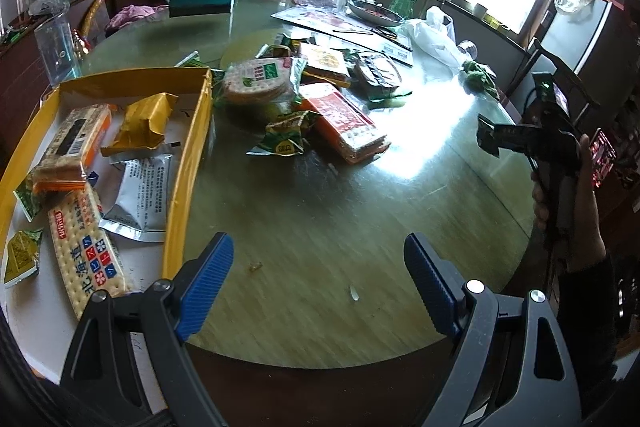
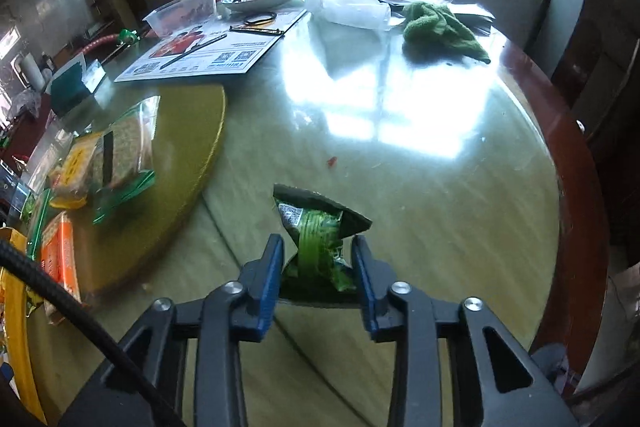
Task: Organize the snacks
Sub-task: 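Grasp the small green snack bag on the table with the right tool, then grasp the orange cracker pack with the left tool while the right holds the green bag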
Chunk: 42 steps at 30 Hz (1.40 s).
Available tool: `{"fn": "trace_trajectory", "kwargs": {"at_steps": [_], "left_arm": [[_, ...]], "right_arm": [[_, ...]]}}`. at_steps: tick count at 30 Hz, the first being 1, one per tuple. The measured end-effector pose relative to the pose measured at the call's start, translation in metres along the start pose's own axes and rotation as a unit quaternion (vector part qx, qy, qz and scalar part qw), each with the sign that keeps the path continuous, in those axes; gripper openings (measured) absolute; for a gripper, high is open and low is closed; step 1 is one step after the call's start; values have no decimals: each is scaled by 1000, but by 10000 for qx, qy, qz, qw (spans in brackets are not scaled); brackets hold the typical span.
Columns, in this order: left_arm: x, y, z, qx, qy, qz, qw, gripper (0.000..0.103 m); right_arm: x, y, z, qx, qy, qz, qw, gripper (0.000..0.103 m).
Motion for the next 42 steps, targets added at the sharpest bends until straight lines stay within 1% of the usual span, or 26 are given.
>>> {"fn": "trace_trajectory", "kwargs": {"at_steps": [2, 3, 6, 9, 11, 13, 16, 20, 22, 23, 25, 27, 33, 34, 35, 37, 38, 39, 40, 42], "left_arm": [[0, -2, 2, 0, -30, -41, 10000, 87], [0, -3, 3, -17, -36, -59, 10000, 87], [2, -8, 6, -80, -61, -210, 9997, 87], [4, -16, 10, -74, -114, -405, 9991, 87], [8, -19, 12, -84, -90, -469, 9988, 87], [15, -19, 16, -78, -63, -439, 9990, 87], [26, -21, 33, 13, -212, -348, 9992, 87], [44, -28, 53, 200, -323, -381, 9986, 86], [54, -32, 60, 464, -352, -278, 9979, 86], [56, -35, 64, 493, -385, -315, 9975, 86], [59, -42, 73, 476, -542, -472, 9963, 85], [60, -47, 80, 455, -634, -579, 9953, 78], [60, -47, 98, 453, -922, -444, 9937, 74], [60, -48, 101, 490, -966, -434, 9932, 74], [59, -50, 103, 630, -993, -432, 9921, 73], [60, -51, 103, 777, -914, -398, 9920, 69], [59, -52, 103, 885, -899, -358, 9914, 63], [59, -53, 102, 958, -887, -325, 9909, 50], [58, -53, 100, 955, -848, -262, 9915, 36], [56, -53, 98, 817, -858, -271, 9926, 37]], "right_arm": [[-9, -6, -6, 63, 26, -63, 10000, 25], [-12, -8, -8, 85, 23, -72, 9999, 24], [-35, -23, -17, 353, -107, -149, 9992, 24], [-62, -41, -29, 513, -133, -362, 9979, 24], [-83, -54, -37, 738, -170, -453, 9961, 24], [-102, -67, -44, 826, -143, -642, 9944, 24], [-125, -81, -53, 1045, -216, -813, 9910, 24], [-145, -89, -62, 1301, -266, -755, 9883, 24], [-151, -91, -65, 1392, -292, -734, 9871, 24], [-155, -92, -67, 1437, -306, -726, 9865, 24], [-159, -94, -69, 1520, -328, -772, 9848, 24], [-161, -96, -70, 1576, -312, -837, 9835, 24], [-162, -93, -71, 1709, -354, -678, 9823, 24], [-162, -93, -71, 1712, -352, -665, 9824, 24], [-162, -93, -71, 1715, -350, -658, 9824, 24], [-162, -92, -71, 1757, -368, -600, 9819, 24], [-163, -91, -71, 1796, -386, -571, 9813, 24], [-163, -91, -72, 1851, -415, -534, 9804, 24], [-164, -91, -72, 1915, -454, -482, 9793, 24], [-165, -90, -73, 1979, -490, -431, 9780, 24]]}}
Point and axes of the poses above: each gripper's, at about its wrist camera, not at the fingertips, and z roughly the way its jaws point, y to its right, x to its top, the point moved 7 cm from there along z, roughly the way its jaws point, and after that the axes turned 14 degrees about z, right-handed, at the moved point
